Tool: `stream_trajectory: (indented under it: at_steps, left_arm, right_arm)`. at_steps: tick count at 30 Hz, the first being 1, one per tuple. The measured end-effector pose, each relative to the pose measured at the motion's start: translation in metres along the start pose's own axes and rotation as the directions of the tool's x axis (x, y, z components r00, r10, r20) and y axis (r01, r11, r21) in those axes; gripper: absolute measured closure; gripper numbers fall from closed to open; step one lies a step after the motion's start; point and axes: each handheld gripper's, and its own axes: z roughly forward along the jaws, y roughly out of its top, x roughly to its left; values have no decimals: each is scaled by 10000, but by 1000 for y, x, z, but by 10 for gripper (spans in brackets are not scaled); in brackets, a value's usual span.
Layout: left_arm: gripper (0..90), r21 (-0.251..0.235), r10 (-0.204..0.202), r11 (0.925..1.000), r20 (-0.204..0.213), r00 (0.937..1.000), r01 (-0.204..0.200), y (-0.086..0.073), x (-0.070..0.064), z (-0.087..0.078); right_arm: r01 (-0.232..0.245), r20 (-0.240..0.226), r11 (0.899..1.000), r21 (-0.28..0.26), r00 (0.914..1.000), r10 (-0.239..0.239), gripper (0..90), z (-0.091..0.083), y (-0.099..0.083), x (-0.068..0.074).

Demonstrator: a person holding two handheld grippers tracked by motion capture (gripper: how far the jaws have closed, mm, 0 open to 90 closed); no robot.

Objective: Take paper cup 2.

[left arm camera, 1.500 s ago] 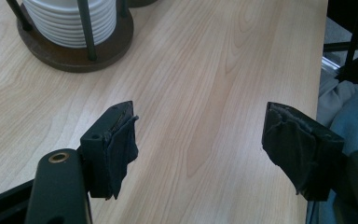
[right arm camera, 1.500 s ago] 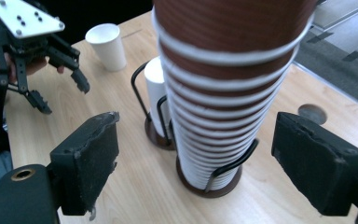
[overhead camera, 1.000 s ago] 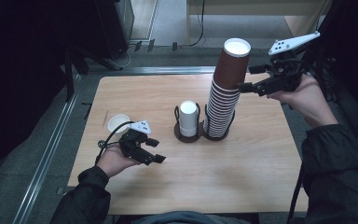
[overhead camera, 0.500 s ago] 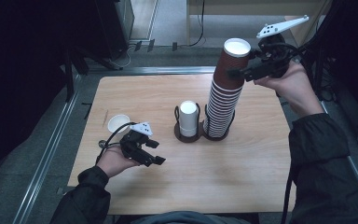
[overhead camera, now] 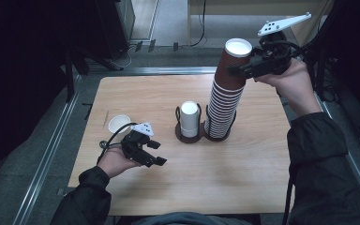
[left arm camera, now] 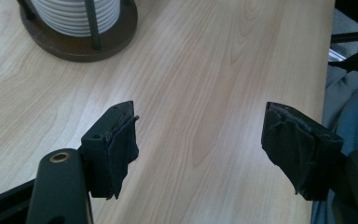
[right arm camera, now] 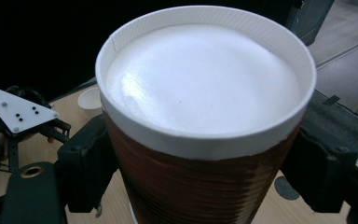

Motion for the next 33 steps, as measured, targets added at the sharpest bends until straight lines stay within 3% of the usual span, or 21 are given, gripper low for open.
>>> stream_trajectory:
  at_steps: [12, 17, 25, 33]
  left_arm:
    - [265, -70, 3, 10000, 33, 10000, -3, 0, 0, -1]
    - [264, -119, -26, 9999, 91, 10000, 27, 1, 0, -1]
    - [264, -98, -3, 10000, 105, 9999, 4, 1, 0, -1]
    - [262, -204, -38, 9998, 208, 9998, 42, 2, 1, 0]
  right_arm:
    - [151, 101, 9994, 324, 9998, -154, 187, -1, 5, 2]
    - [235, 160, 9997, 74, 9996, -236, 192, -5, 10, 4]
    - [419, 241, 9991, -113, 9988, -417, 195, -20, 27, 10]
    - [649, 363, 9968, -460, 9973, -633, 195, -47, 50, 18]
